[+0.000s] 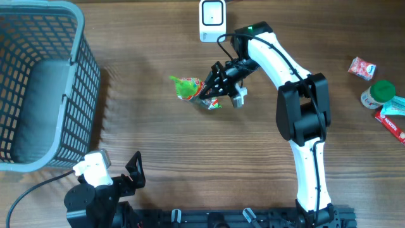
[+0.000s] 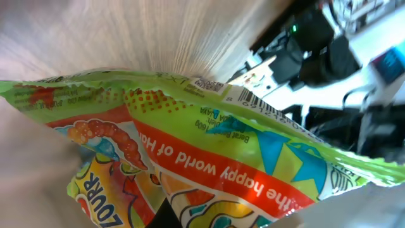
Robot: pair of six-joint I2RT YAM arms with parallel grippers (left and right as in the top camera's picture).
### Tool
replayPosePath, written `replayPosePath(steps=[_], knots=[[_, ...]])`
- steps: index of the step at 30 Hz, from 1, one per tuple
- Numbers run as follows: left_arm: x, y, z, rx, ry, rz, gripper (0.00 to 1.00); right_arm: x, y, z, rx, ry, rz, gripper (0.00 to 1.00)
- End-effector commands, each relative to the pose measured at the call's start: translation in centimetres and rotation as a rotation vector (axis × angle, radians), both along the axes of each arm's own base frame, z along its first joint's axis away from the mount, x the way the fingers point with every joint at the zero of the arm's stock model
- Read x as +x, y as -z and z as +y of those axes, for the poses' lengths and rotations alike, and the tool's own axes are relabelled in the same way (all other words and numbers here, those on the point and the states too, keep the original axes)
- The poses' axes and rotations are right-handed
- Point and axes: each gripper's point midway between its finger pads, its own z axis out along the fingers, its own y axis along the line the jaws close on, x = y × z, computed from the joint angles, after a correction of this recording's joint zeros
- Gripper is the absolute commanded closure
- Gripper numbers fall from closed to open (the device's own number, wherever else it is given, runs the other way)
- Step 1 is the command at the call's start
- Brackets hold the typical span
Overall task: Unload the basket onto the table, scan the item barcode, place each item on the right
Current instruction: 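Lift the Haribo bag and hold it before the scanner, right gripper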
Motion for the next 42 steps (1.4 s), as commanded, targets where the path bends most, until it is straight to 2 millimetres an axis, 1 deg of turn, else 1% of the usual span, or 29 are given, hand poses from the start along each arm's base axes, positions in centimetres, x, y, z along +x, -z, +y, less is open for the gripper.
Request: replayPosePath(steps=[1, 2, 4, 14, 15, 16, 18, 19, 20, 21, 23, 24, 25, 26, 28, 30, 31, 33, 34, 35, 37, 38, 39, 40, 42], knots=[[0.0, -0.2, -0.4, -0.014, 0.016, -0.012, 0.0, 0.1, -1.2, -1.0, -0.159, 0.09, 0.131, 0.96], [0.0, -0.2, -0.4, -0.014, 0.016, -0.012, 0.0, -0.2, -0.6, -1.7, -0.207, 0.082, 0.136, 0.95], [0.0, -0.2, -0.4, -0.014, 0.016, -0.012, 0.0, -0.5, -0.1, -2.4, -0.255, 0.073, 0.14, 0.95], [0.0, -0.2, -0.4, -0.014, 0.016, -0.012, 0.0, -0.7, -0.5, -2.3, -0.243, 0.076, 0.162, 0.95], [0.0, -0.2, -0.4, -0.014, 0.016, -0.012, 0.0, -0.5, -0.4, -2.2, -0.219, 0.059, 0.117, 0.96], [0.0, -0.2, -0.4, -0.014, 0.016, -0.012, 0.0, -0.1, -0.3, -2.0, -0.166, 0.016, 0.016, 0.96], [0.0, -0.2, -0.4, -0.014, 0.016, -0.012, 0.0, 1.5, -0.3, -1.2, 0.029, -0.11, -0.315, 0.96], [0.0, -0.2, -0.4, -0.014, 0.016, -0.012, 0.0, 2.6, -0.7, -0.4, 0.178, -0.197, -0.562, 0.96], [0.0, -0.2, -0.4, -0.014, 0.016, -0.012, 0.0, 3.0, -1.1, 0.1, 0.289, -0.264, -0.734, 0.96], [0.0, -0.2, -0.4, -0.014, 0.016, -0.012, 0.0, 2.9, -1.8, 0.5, 0.37, -0.294, -0.823, 0.96], [0.0, -0.2, -0.4, -0.014, 0.016, -0.012, 0.0, 2.4, -2.1, 0.8, 0.43, -0.355, -0.917, 0.96], [0.0, -0.2, -0.4, -0.014, 0.016, -0.012, 0.0, 2.3, -2.4, 1.0, 0.47, -0.405, -1.006, 0.96], [0.0, -0.2, -0.4, -0.014, 0.016, -0.012, 0.0, 2.3, -2.7, 1.3, 0.512, -0.464, -1.121, 0.96], [0.0, -0.2, -0.4, -0.014, 0.016, -0.012, 0.0, 3.1, -3.3, 2.0, 0.578, -0.538, -1.317, 0.96], [0.0, -0.2, -0.4, -0.014, 0.016, -0.012, 0.0, 3.5, -4.0, 2.7, 0.631, -0.59, -1.46, 0.96], [0.0, -0.2, -0.4, -0.014, 0.016, -0.012, 0.0, 4.7, -5.5, 4.0, 0.721, -0.618, -1.671, 0.96], [0.0, -0.2, -0.4, -0.014, 0.016, -0.012, 0.0, 5.7, -6.1, 4.5, 0.738, -0.618, -1.758, 0.95], [0.0, -0.2, -0.4, -0.014, 0.016, -0.012, 0.0, 7.5, -6.8, 5.1, 0.727, -0.64, -1.901, 0.95], [0.0, -0.2, -0.4, -0.014, 0.016, -0.012, 0.0, 8.9, -7.1, 5.4, 0.693, -0.652, -1.973, 0.95], [0.0, -0.2, -0.4, -0.014, 0.016, -0.012, 0.0, 10.6, -7.2, 5.7, 0.625, -0.671, -2.049, 0.95], [0.0, -0.2, -0.4, -0.014, 0.016, -0.012, 0.0, 13.4, -6.7, 5.4, 0.446, -0.685, -2.086, 0.95], [0.0, -0.2, -0.4, -0.014, 0.016, -0.012, 0.0, 15.7, -6.2, 4.8, 0.286, -0.694, -2.115, 0.95], [0.0, -0.2, -0.4, -0.014, 0.016, -0.012, 0.0, 17.1, -6.1, 4.4, 0.194, -0.703, -2.142, 0.95], [0.0, -0.2, -0.4, -0.014, 0.016, -0.012, 0.0, 19.0, -6.2, 3.7, 0.062, -0.717, -2.19, 0.96], [0.0, -0.2, -0.4, -0.014, 0.016, -0.012, 0.0, 21.2, -6.6, 2.8, -0.092, -0.712, -2.229, 0.96]])
